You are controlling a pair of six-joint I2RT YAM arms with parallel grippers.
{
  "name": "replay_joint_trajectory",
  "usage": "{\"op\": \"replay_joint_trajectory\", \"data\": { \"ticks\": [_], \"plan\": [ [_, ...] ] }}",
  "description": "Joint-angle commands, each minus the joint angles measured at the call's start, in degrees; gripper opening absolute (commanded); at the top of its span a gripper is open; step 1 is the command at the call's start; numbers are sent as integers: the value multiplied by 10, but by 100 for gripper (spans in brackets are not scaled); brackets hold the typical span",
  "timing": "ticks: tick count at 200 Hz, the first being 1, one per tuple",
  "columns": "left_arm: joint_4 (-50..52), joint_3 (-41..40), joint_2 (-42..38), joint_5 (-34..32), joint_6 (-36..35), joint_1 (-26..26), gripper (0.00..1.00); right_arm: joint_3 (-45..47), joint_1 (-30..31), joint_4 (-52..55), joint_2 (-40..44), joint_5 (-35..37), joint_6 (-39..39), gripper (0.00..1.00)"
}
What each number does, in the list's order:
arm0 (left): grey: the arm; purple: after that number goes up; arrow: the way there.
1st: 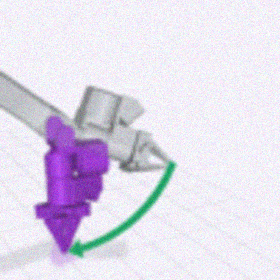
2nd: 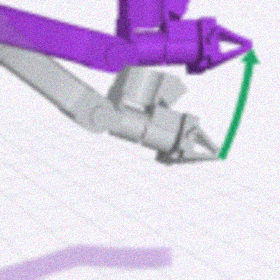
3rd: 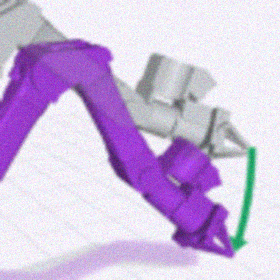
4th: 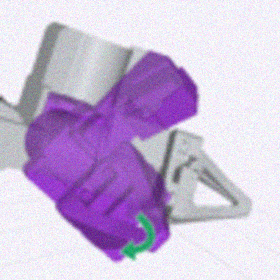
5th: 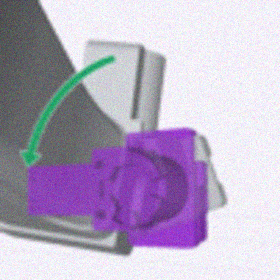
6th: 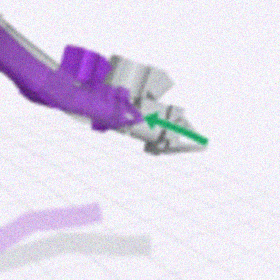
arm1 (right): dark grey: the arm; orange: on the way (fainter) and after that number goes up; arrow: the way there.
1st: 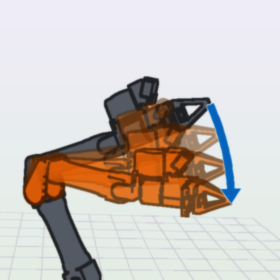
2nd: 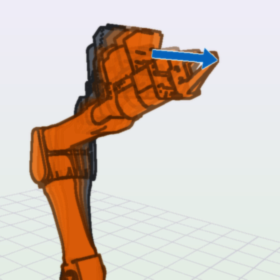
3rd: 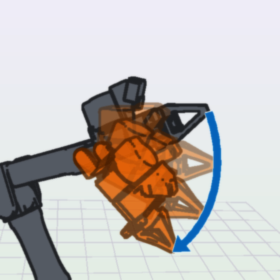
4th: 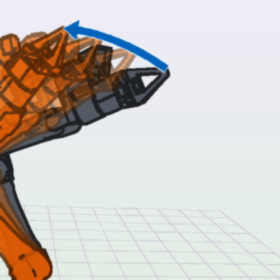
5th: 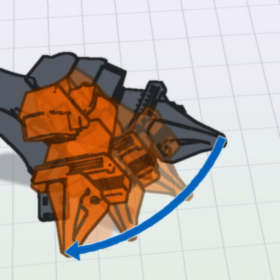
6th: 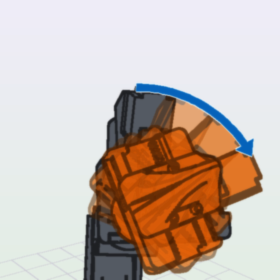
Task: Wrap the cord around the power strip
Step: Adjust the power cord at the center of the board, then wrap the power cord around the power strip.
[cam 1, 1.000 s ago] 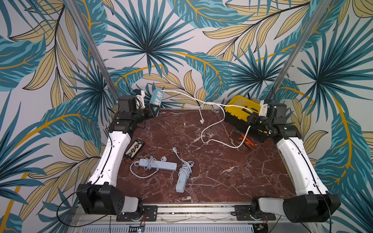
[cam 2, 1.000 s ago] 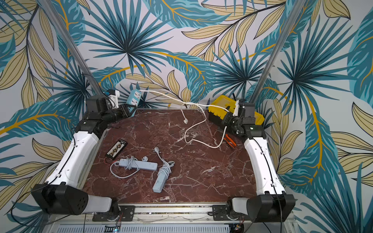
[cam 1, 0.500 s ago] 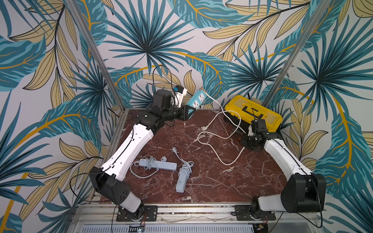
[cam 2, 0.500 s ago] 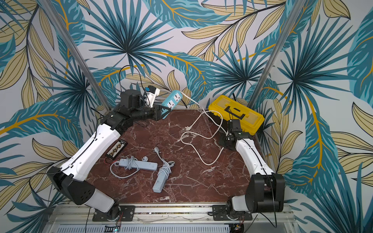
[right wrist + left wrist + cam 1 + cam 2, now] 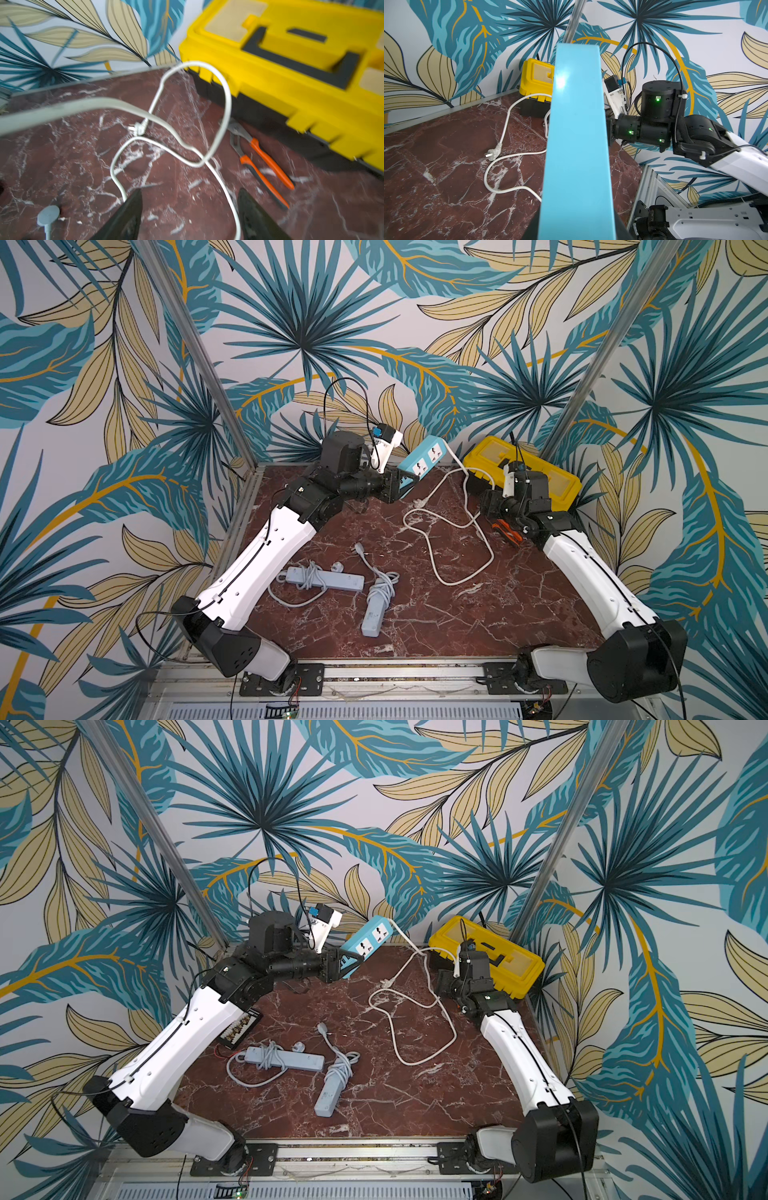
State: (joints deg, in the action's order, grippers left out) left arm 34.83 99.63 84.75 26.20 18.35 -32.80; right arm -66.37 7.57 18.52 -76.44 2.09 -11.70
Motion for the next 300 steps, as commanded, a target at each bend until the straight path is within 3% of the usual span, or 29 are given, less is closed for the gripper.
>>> {"op": "replay_joint_trajectory", "data": {
  "ticks": [1, 34, 58, 65, 72, 88, 109, 141, 177, 209, 229, 273, 300],
  "plan": [
    [-29, 36, -37, 19, 15, 1, 0, 21, 6, -174, -36, -35, 52, 75],
    [-30, 35, -50, 46, 40, 2, 0, 4, 12, -296, -124, -67, 54, 77],
    [-30, 31, -53, 65, 65, 9, 0, -11, 22, -405, -196, -26, 55, 76],
    [-30, 27, -55, 67, 73, 14, 0, -12, 23, -444, -213, -23, 55, 69],
    [-32, 20, -56, 64, 83, 21, 0, -23, 23, -455, -228, -34, 58, 54],
    [-53, -5, -56, 63, 113, 43, 0, -51, 47, -398, -234, -38, 102, 26],
    [-61, -16, -36, 45, 121, 65, 0, -38, 104, -302, -206, 20, 192, 14],
    [-61, 19, 17, 15, 86, 70, 0, -33, 182, -115, -193, 107, 258, 1],
    [-60, 20, 59, -38, -35, 70, 0, -52, 278, 45, -161, 236, 337, 0],
    [-56, -40, 87, -154, -214, 70, 0, -62, 321, 118, -98, 334, 405, 0],
    [-67, -66, 93, -161, -262, 73, 0, -68, 333, 148, -64, 377, 451, 0],
    [-72, -106, 105, -40, -328, 73, 0, -106, 350, 133, -17, 363, 563, 0],
    [-82, -182, 67, 52, -460, 55, 0, -203, 321, 167, -46, 271, 572, 0]
  ]
}}
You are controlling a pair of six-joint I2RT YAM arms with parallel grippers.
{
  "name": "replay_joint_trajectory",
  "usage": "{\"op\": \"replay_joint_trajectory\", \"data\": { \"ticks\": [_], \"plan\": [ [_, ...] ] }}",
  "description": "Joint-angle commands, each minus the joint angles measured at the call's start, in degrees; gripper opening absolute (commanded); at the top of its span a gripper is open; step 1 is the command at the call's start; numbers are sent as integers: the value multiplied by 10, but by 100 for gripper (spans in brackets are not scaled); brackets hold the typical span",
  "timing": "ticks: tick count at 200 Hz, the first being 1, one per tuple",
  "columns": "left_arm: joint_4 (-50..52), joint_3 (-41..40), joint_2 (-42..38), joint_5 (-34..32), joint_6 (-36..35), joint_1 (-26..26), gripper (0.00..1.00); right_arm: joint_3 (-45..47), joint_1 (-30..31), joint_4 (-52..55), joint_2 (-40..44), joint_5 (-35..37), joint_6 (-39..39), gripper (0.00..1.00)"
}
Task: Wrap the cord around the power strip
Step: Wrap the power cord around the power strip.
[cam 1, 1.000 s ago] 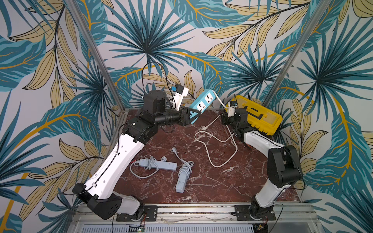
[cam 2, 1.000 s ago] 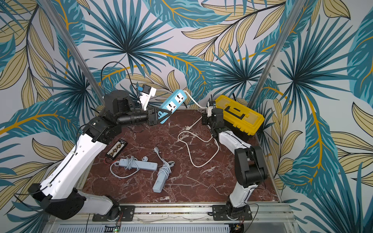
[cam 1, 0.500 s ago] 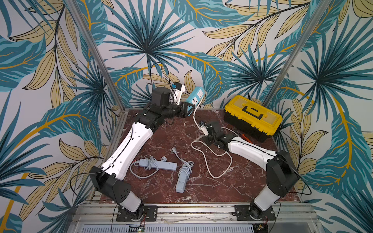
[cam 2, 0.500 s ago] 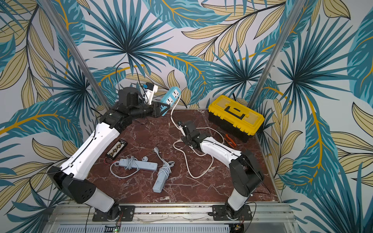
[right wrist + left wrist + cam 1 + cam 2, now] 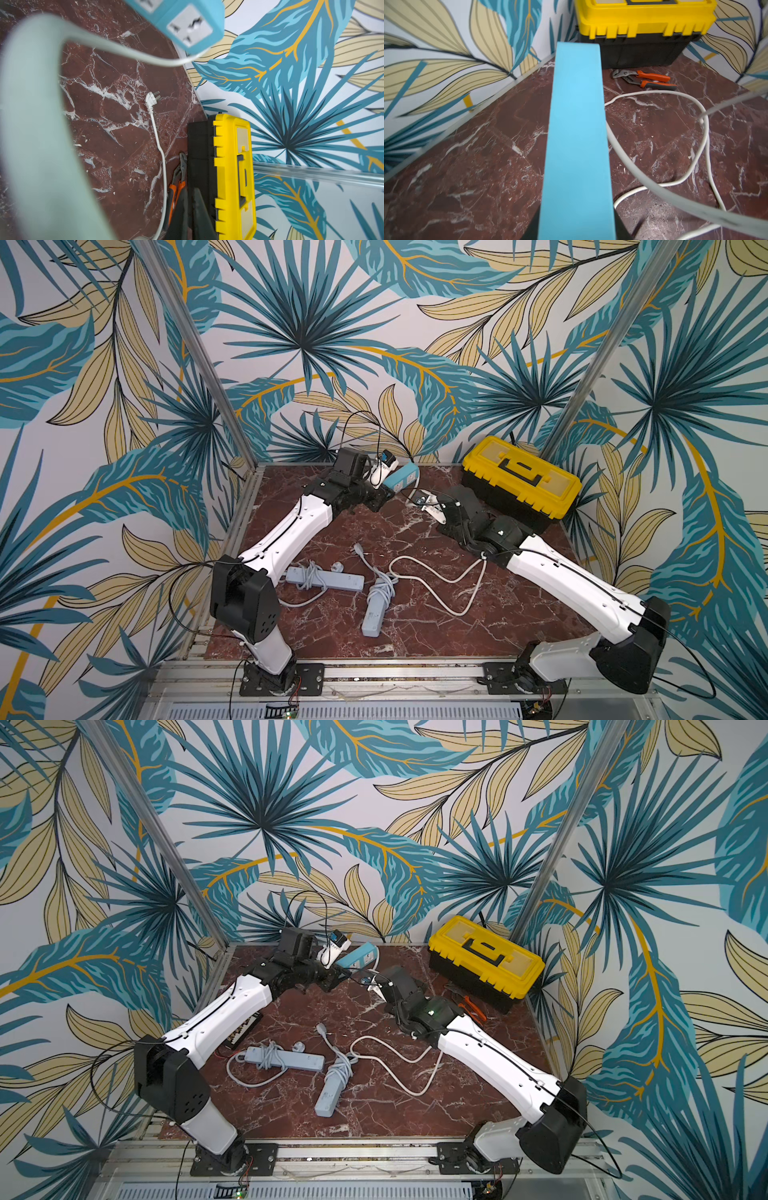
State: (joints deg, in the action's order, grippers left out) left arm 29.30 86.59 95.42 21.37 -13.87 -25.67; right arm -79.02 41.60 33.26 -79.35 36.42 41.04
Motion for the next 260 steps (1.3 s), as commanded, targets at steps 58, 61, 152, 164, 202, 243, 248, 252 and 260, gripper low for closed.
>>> {"op": "replay_joint_trajectory", "data": {
  "ticks": [58, 61, 152, 164, 202, 243, 248, 252, 260],
  "plan": [
    [-111, -120, -110, 174, -155, -39, 0, -314, -129, 151, -192, -334, -11, 0],
    [-118, -122, -114, 177, -152, -40, 0, -319, -132, 151, -198, -350, -15, 0],
    [-239, -126, -180, 153, -73, -51, 0, -168, -244, -108, -202, -626, -310, 38],
    [-239, -127, -178, 146, -70, -51, 0, -148, -244, -133, -196, -629, -327, 39],
    [-239, -114, -175, 145, -34, -52, 0, -97, -257, -179, -188, -632, -359, 42],
    [-247, -75, -175, 129, 18, -53, 0, 16, -266, -339, -192, -625, -454, 55],
    [-247, -71, -173, 126, 24, -54, 0, 28, -266, -357, -197, -620, -465, 57],
    [-246, -68, -174, 123, 29, -56, 0, 35, -266, -369, -202, -615, -472, 58],
    [-246, -62, -173, 117, 37, -57, 0, 47, -266, -391, -213, -602, -480, 60]
  ]
}}
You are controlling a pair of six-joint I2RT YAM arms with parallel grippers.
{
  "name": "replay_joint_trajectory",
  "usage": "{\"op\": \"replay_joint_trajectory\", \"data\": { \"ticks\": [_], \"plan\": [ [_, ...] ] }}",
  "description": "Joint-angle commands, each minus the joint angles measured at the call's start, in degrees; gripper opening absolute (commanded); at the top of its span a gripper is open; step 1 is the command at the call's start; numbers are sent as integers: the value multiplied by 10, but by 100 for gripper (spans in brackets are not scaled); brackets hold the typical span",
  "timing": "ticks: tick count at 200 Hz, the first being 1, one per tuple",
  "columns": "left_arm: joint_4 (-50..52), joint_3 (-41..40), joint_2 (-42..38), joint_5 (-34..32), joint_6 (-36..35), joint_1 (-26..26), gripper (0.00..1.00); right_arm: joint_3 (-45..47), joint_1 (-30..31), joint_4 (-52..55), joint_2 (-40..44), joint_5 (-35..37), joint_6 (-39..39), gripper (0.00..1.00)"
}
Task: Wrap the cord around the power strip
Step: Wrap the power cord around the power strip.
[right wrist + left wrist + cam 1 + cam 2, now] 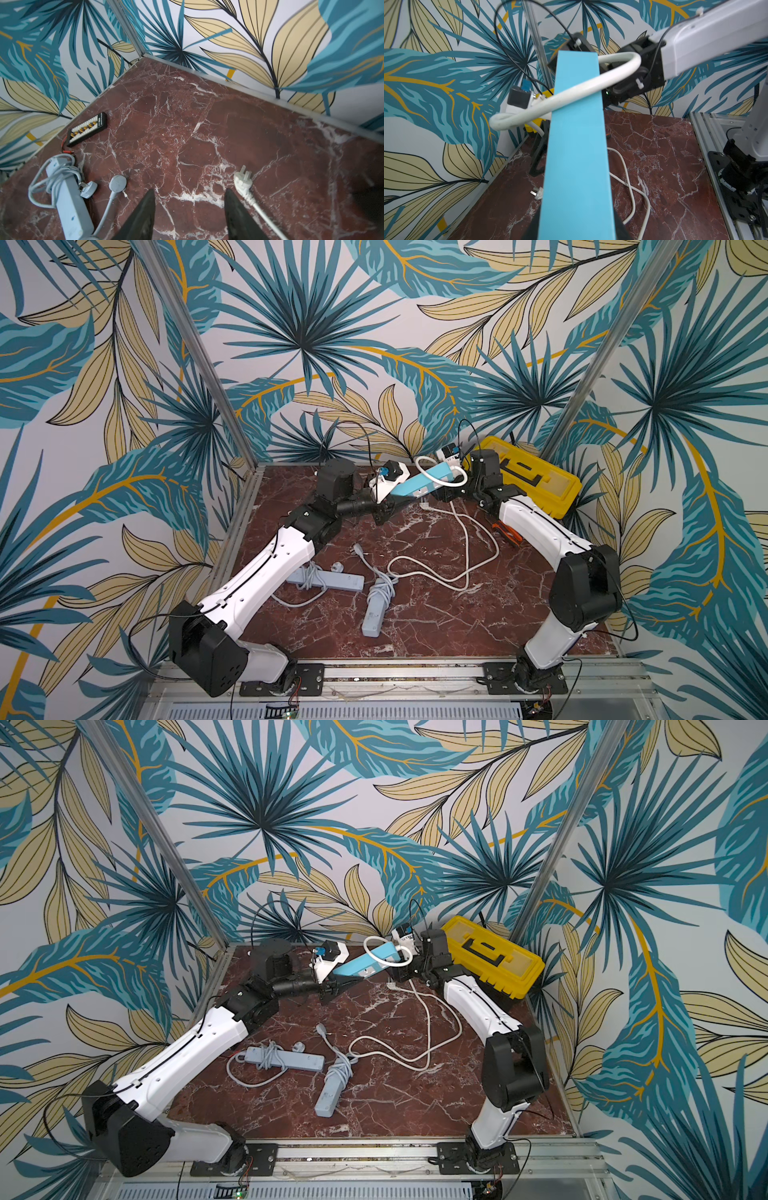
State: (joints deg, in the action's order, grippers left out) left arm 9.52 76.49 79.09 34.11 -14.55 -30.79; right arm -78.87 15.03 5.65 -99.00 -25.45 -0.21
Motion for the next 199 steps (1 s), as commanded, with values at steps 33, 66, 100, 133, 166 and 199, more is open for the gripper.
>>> {"op": "replay_joint_trajectory", "data": {
  "ticks": [33, 66, 100, 133, 166, 199],
  "plan": [
    [-49, 55, -8, -88, 74, -7, 0, 96, 0, -169, -48, 101, -85, 61],
    [-49, 64, 2, -215, 58, 8, 0, 177, 4, -180, 17, 181, -40, 37],
    [-49, 86, 39, -291, 0, 14, 0, 235, 28, -146, 129, 271, 44, 5],
    [-49, 112, 95, -395, -74, 26, 0, 248, 111, -83, 210, 379, 243, 0],
    [-38, 105, 146, -396, -176, 23, 0, 196, 162, -43, 264, 399, 445, 0],
    [11, 38, 127, -279, -246, 2, 0, 27, 160, 86, 252, 346, 514, 0]
  ]
}}
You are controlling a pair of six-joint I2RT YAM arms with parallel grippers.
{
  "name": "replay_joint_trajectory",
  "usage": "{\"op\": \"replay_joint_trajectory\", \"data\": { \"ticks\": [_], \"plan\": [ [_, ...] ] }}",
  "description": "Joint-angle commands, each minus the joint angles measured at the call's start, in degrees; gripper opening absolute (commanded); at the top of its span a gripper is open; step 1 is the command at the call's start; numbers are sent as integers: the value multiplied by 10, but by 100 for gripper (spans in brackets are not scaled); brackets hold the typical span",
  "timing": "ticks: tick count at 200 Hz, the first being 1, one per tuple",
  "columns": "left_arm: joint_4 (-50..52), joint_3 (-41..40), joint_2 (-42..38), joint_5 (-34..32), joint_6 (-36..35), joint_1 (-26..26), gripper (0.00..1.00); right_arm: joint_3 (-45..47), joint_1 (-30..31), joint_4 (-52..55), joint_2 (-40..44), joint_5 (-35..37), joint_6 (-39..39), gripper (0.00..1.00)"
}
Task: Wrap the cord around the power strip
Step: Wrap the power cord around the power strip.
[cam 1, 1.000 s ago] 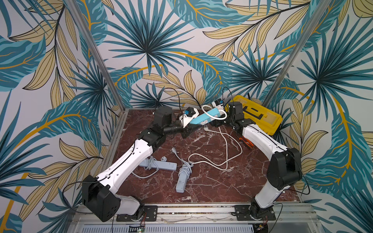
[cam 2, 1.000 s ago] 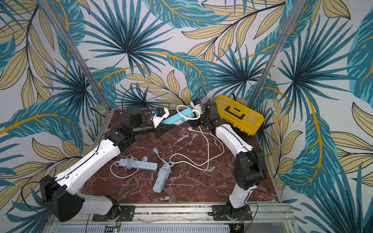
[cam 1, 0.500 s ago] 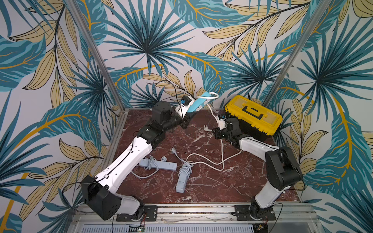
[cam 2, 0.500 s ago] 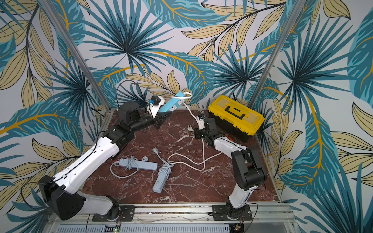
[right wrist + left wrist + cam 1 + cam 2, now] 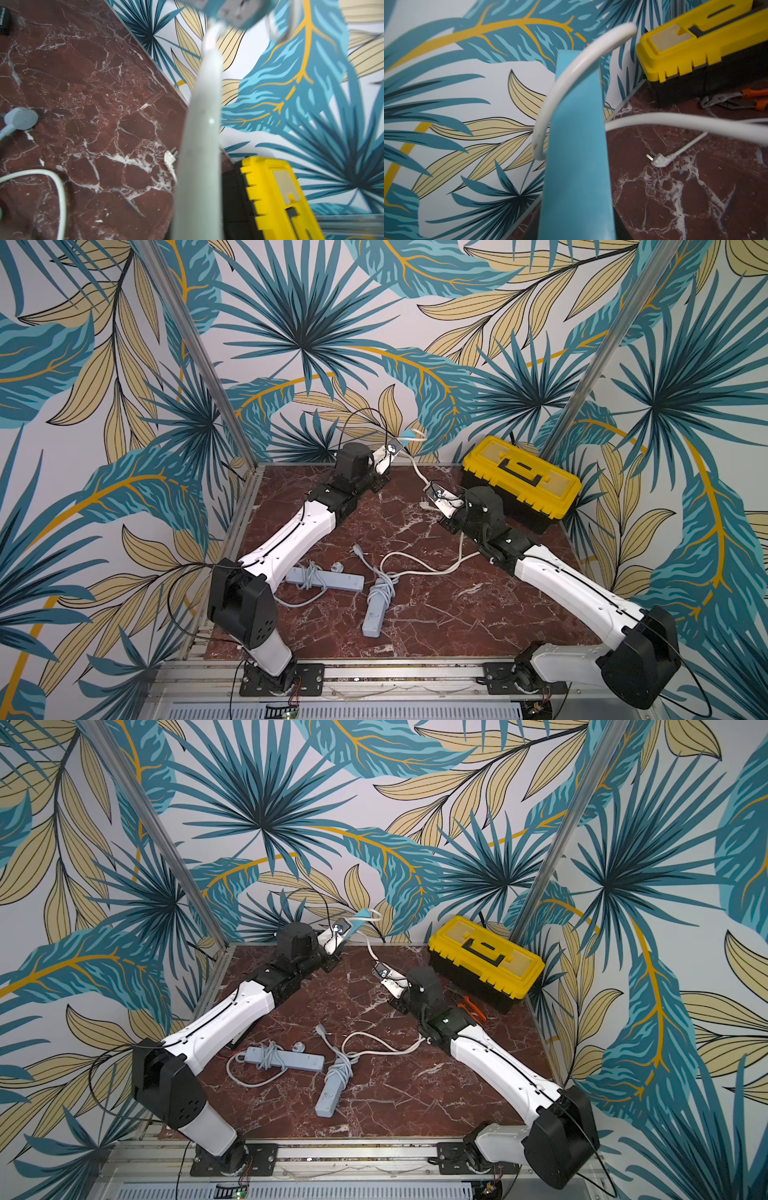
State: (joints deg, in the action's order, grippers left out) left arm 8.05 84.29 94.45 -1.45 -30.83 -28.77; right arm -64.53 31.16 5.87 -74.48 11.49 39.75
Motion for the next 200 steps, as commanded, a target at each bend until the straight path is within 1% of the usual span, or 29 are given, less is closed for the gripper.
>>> {"op": "replay_joint_trajectory", "data": {
  "ticks": [1, 19, 31, 44, 56, 67, 87, 104, 118, 123, 142, 154, 175, 182, 200],
  "plan": [
    [27, -42, -28, 80, -85, -19, 0, -123, -2, 89, 6, -26, 117, 0],
    [48, -80, -59, 165, -98, -27, 0, -225, -16, 189, -36, -90, 133, 0],
    [61, -100, -80, 205, -102, -36, 0, -285, -28, 240, -70, -111, 150, 0],
    [96, -103, -96, 254, -96, -45, 0, -350, -44, 290, -112, -130, 162, 0],
    [117, -102, -107, 285, -87, -56, 0, -404, -65, 326, -152, -175, 158, 0],
    [116, -104, -119, 308, -78, -64, 0, -438, -85, 340, -186, -224, 145, 0],
    [115, -83, -132, 384, -32, -67, 0, -477, -114, 327, -251, -292, 101, 0],
    [112, -55, -137, 439, 18, -66, 0, -489, -134, 286, -293, -357, 26, 8],
    [82, -49, -143, 464, 58, -67, 0, -479, -146, 246, -311, -413, -43, 22],
    [49, -53, -148, 466, 74, -67, 0, -467, -151, 224, -312, -431, -74, 28],
    [-10, -59, -163, 471, 122, -65, 0, -382, -176, 86, -298, -496, -209, 46],
    [-40, -59, -170, 471, 154, -61, 0, -320, -190, -6, -284, -493, -280, 55],
    [-81, -56, -176, 455, 205, -56, 0, -216, -214, -120, -256, -488, -374, 63],
    [-86, -53, -177, 448, 217, -56, 0, -187, -219, -146, -249, -483, -395, 66],
    [-116, -52, -176, 418, 257, -56, 0, -129, -221, -174, -241, -458, -414, 72]
  ]
}}
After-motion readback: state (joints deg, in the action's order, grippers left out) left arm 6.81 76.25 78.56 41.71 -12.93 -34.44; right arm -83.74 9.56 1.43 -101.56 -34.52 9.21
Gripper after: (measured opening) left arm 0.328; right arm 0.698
